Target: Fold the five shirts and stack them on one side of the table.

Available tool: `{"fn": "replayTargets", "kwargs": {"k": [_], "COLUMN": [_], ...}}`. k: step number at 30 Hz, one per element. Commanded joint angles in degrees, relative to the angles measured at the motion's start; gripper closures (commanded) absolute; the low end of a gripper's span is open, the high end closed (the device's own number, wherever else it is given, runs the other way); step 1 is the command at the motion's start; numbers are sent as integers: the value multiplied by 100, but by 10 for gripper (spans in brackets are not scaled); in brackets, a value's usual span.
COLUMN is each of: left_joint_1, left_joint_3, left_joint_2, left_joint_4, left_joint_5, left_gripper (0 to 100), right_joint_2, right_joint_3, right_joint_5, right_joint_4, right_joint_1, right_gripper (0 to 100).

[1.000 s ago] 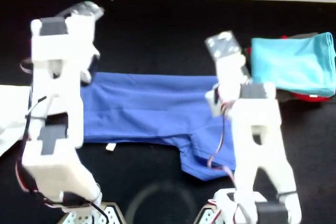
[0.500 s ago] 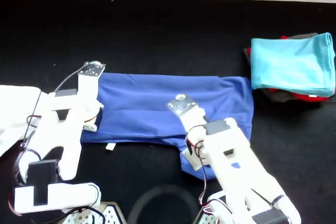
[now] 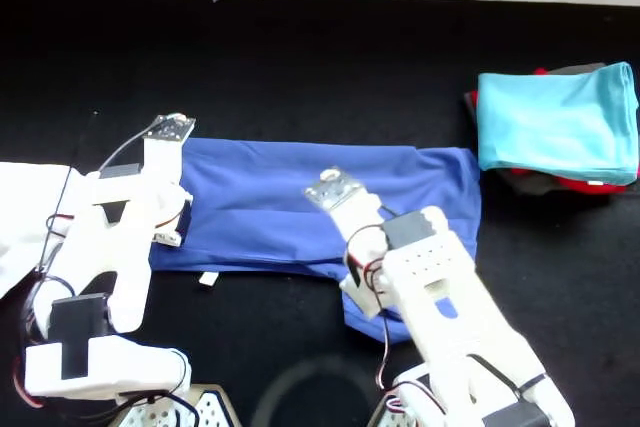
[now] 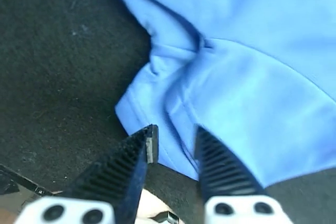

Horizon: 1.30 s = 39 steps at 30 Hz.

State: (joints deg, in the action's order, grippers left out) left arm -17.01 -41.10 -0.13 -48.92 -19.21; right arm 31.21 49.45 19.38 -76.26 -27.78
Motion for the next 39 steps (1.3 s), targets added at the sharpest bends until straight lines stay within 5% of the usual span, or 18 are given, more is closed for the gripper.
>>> {"fn": "replayTargets", "kwargs": {"k": [1, 3, 13, 17, 20, 32, 39], "left_joint_1": [-171, -171, -171, -171, -171, -171, -171], "left_joint_3": [127, 127, 127, 127, 127, 127, 136], "left_joint_2": [66, 66, 75, 75, 75, 75, 75], "left_joint_4": [35, 35, 35, 35, 35, 35, 35], "left_joint_5": [-70, -70, -70, -70, -70, -70, -70], "left_gripper": [990, 990, 990, 990, 990, 990, 990], "right_joint_2": [48, 31, -418, -734, -725, -725, -769], "right_joint_3": [-198, 75, 1385, 1244, 954, -541, -453], "right_joint_5": [598, 1064, 1090, 1090, 1090, 1125, 1125], "right_joint_4": [-92, -13, 1622, 2211, 2132, 444, 268], "right_joint_1": [154, 163, 233, 927, 1402, 1622, 1262], "right_gripper": [775, 775, 779, 890, 992, 985, 812]}}
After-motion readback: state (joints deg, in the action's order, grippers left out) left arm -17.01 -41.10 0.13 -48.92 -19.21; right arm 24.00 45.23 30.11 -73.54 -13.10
